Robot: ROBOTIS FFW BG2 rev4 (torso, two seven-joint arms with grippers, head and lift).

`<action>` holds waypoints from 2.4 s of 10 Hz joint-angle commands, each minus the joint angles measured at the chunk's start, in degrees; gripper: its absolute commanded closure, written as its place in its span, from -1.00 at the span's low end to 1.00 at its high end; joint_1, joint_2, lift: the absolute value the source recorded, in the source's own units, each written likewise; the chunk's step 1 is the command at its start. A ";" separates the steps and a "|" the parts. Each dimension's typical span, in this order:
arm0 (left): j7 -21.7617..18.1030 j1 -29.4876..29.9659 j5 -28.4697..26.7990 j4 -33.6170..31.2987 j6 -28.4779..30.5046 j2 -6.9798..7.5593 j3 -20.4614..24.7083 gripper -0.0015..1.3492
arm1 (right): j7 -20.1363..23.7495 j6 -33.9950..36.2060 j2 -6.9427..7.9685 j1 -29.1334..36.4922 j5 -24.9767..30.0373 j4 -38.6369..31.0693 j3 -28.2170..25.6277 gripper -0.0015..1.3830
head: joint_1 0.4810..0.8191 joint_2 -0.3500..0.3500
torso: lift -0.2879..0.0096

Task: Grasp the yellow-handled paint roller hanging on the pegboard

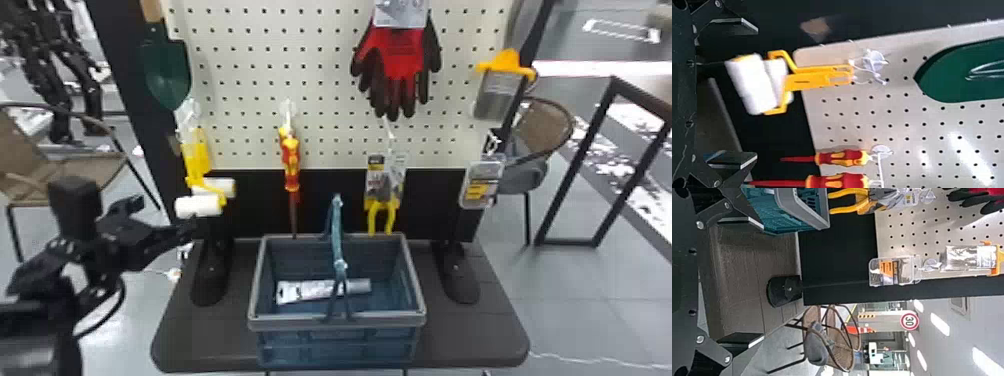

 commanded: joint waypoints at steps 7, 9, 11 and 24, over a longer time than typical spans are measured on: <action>-5.90 -21.50 5.57 21.40 5.72 10.83 -10.61 -0.76 | 3.07 0.00 2.41 -2.66 0.35 2.72 -0.09 -0.57 | -0.60 0.00 | 0.26; -6.52 -21.85 6.54 21.93 5.63 11.27 -12.01 -0.84 | 3.51 0.00 2.85 -2.84 0.44 2.89 -0.09 -0.57 | -0.60 0.00 | 0.26; -6.69 -21.94 6.27 22.55 4.40 10.74 -12.45 -0.14 | 3.86 0.00 3.03 -3.01 0.44 3.16 -0.09 -0.57 | -0.60 0.00 | 0.26; -3.18 -19.21 6.01 22.02 -2.63 9.42 -12.01 0.80 | 3.95 -0.09 3.03 -3.01 -0.18 3.51 -0.18 -0.56 | -0.60 0.00 | 0.26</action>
